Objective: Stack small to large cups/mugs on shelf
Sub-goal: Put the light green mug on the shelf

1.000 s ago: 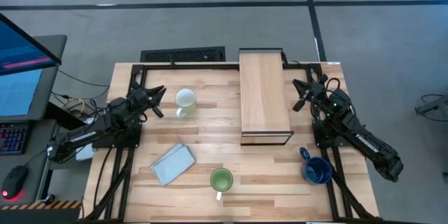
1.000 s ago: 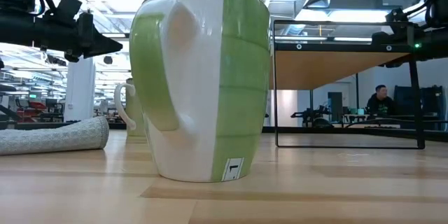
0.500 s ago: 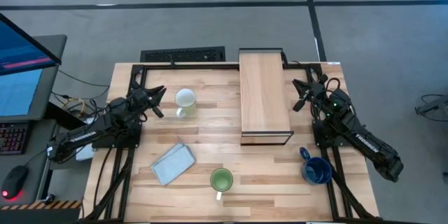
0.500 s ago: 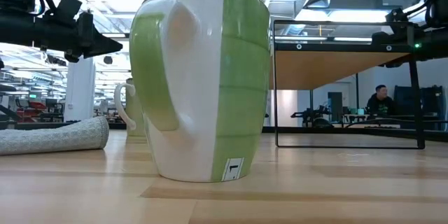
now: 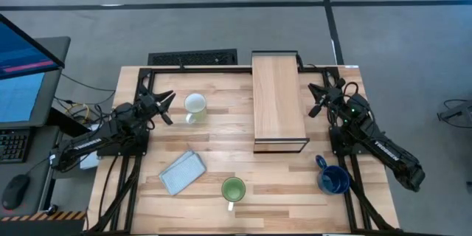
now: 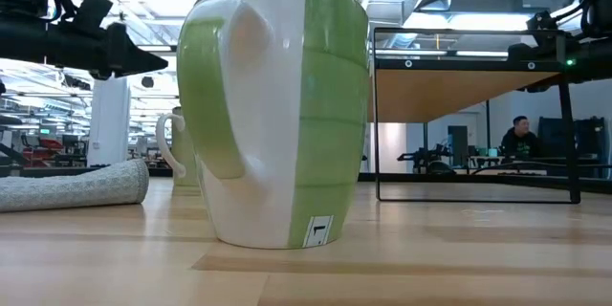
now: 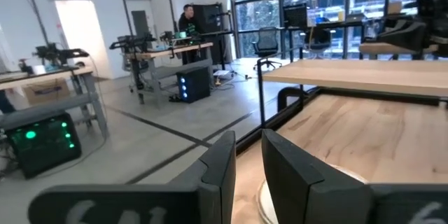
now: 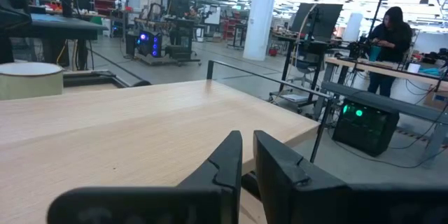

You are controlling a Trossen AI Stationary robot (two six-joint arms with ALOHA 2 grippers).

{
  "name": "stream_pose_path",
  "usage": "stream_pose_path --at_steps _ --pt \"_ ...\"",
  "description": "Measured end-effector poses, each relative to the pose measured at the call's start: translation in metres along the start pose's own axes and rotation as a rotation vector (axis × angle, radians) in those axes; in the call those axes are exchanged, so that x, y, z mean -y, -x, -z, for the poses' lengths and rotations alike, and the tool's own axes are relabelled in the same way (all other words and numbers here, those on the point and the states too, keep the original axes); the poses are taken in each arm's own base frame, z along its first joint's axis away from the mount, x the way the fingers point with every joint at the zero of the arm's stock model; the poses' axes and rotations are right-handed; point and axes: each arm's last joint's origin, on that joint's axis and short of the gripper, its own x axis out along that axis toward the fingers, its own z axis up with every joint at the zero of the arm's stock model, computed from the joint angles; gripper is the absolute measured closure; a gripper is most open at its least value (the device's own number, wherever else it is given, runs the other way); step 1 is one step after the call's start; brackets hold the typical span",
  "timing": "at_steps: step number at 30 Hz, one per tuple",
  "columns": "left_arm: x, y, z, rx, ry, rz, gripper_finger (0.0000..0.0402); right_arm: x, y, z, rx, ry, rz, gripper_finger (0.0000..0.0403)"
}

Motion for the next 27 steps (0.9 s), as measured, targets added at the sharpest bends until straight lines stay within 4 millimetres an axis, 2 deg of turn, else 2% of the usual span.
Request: stream_pose_path --at_steps 10,16,21,24,27 --pt "0.0 0.0 -0.007 0.071 0.042 0.025 0.0328 0.0 0.0 0.0 0.0 0.0 0.0 0.0343" --pt "0.001 0.001 -0.012 0.093 0.048 0.089 0.025 0.0 0.0 0.0 0.0 0.0 0.0 0.0343" --pt "0.004 0.001 -0.013 0.103 -0.038 0.17 0.0174 0.0 0.0 0.0 0.001 0.0 0.0 0.0343" --pt "0.004 0.002 -0.013 0.104 -0.024 0.18 0.0147 0.0 0.0 0.0 0.0 0.0 0.0 0.0343" --pt "0.004 0.002 -0.012 0.087 0.067 0.177 0.0131 0.0 0.0 0.0 0.0 0.0 0.0 0.0343"
